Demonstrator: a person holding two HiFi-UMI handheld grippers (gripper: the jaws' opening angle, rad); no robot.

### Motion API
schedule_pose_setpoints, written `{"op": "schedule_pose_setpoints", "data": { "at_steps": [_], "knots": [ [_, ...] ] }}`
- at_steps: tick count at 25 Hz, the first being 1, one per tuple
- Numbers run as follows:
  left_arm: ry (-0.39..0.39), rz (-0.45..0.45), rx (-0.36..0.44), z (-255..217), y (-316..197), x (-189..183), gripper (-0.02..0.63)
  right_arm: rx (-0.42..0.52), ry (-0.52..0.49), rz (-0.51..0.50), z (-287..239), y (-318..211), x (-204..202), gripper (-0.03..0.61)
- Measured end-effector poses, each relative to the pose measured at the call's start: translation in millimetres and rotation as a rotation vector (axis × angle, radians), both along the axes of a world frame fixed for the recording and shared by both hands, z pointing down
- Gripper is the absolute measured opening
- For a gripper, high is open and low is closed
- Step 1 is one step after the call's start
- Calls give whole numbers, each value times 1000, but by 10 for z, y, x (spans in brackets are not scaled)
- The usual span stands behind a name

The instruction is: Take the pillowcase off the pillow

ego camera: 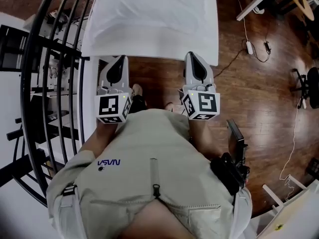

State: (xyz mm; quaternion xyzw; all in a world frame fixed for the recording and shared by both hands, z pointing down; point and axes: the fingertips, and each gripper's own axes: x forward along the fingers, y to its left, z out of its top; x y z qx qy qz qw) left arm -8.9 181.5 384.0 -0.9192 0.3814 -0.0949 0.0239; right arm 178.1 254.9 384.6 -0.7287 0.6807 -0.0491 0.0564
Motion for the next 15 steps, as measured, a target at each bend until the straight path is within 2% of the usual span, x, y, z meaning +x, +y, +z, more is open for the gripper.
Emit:
{"op": "schedule_pose_setpoints", "data": {
  "at_steps": [9, 15],
  "knots": [
    [74, 93, -26, -4, -959, 117, 6, -59, 73, 65, -135, -745, -111, 0],
    [82, 182, -52, -4, -1634, 283, 6, -97, 95, 131, -247, -1350, -98, 0]
  ]
}}
